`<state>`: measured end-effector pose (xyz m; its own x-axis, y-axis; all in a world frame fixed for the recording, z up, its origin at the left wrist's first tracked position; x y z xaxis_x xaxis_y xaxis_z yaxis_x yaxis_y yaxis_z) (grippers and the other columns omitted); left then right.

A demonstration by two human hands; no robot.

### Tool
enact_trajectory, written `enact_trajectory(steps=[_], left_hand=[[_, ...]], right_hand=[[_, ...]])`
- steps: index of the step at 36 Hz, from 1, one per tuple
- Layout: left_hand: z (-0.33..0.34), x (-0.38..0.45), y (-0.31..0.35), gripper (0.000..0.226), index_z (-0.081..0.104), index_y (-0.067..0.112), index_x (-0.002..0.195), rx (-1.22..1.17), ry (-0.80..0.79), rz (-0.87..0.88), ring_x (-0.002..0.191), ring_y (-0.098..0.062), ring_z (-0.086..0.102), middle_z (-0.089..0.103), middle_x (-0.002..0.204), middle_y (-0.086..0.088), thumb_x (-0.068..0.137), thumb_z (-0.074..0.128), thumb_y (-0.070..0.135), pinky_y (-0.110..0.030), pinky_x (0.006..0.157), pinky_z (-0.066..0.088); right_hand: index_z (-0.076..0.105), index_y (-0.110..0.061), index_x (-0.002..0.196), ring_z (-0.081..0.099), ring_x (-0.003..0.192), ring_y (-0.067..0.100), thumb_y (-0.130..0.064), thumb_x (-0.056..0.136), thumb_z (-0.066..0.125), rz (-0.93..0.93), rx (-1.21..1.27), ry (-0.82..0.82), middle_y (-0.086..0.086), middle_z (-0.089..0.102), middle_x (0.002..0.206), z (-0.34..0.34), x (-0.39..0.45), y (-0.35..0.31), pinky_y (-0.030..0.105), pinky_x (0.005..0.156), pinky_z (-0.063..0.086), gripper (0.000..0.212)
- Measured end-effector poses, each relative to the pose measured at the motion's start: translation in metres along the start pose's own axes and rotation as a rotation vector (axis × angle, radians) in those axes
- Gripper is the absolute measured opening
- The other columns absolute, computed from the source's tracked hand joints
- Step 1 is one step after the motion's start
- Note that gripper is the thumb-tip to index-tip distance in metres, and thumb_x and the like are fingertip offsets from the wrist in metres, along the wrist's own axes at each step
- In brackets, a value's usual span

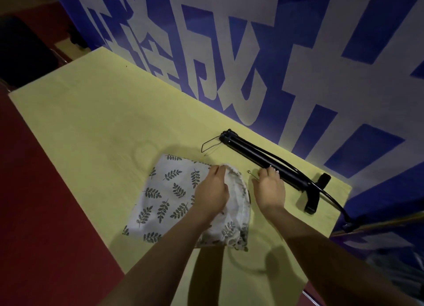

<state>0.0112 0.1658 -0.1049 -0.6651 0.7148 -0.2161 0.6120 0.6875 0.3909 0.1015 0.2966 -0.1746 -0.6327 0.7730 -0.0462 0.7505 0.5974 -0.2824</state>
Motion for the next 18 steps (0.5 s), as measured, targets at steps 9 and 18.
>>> enact_trajectory(steps=[9, 18], left_hand=[[0.005, 0.002, 0.001, 0.056, 0.028, 0.012, 0.145, 0.002, -0.079, 0.064, 0.106, -0.027, 0.055, 0.03, 0.147, -0.004, 0.091, 0.041, 0.003, -0.04, 0.079, 0.052], [0.003, 0.007, 0.002, 0.06, 0.022, 0.01, 0.148, -0.051, -0.171, 0.127, 0.127, -0.025, 0.043, 0.026, 0.15, -0.009, 0.092, 0.034, -0.006, -0.036, 0.102, 0.042]], right_hand=[[0.05, 0.009, 0.122, 0.045, 0.122, 0.039, 0.003, 0.087, 0.044, 0.051, -0.011, -0.113, 0.028, 0.05, 0.128, 0.007, 0.003, 0.002, 0.038, 0.109, 0.031, 0.037], [0.055, -0.006, 0.094, 0.048, 0.103, 0.029, -0.007, 0.094, 0.044, 0.106, 0.51, 0.084, 0.013, 0.052, 0.101, -0.036, -0.03, -0.001, 0.037, 0.093, 0.035, 0.011]])
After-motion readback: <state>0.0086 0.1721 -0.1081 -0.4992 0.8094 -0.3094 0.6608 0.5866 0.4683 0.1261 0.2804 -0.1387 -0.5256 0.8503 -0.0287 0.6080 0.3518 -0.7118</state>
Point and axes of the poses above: each hand's wrist, its own x-axis towards the middle knuckle, its own z-axis out of the palm, y = z × x, the point moved 7 cm from there along x, towards the middle knuckle
